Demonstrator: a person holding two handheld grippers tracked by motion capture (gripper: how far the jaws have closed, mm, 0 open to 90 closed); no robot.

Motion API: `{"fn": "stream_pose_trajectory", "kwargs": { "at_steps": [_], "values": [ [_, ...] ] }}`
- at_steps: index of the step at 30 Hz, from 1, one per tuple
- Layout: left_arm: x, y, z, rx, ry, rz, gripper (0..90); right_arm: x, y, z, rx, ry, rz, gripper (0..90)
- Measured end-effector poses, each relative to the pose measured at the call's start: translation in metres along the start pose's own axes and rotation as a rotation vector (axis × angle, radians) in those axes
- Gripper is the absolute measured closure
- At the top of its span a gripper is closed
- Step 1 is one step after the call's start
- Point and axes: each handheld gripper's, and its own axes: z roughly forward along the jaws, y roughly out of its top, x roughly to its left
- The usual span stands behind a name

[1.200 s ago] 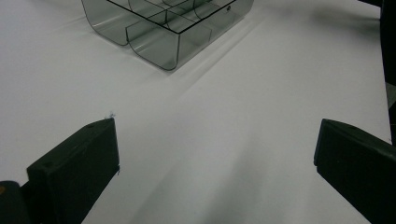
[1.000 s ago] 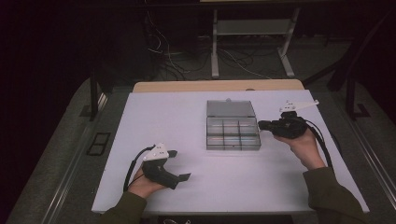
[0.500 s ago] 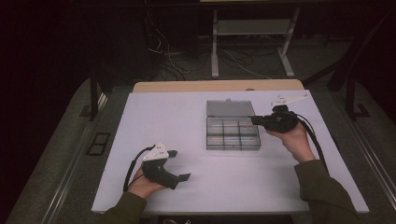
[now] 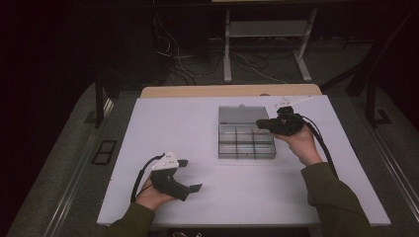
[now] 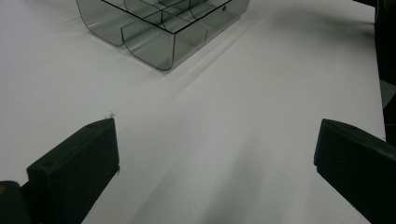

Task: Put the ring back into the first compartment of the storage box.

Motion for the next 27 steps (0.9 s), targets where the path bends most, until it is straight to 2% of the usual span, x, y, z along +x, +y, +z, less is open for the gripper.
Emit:
{"fn": "stream_pose_trajectory", "kwargs": {
  "at_steps": [27],
  "values": [
    [-0.001,0.000,0.000,-0.002,-0.001,-0.002,0.0,0.016,0.018,0.049,0.042,0.021,-0.001,85.8]
  ]
}}
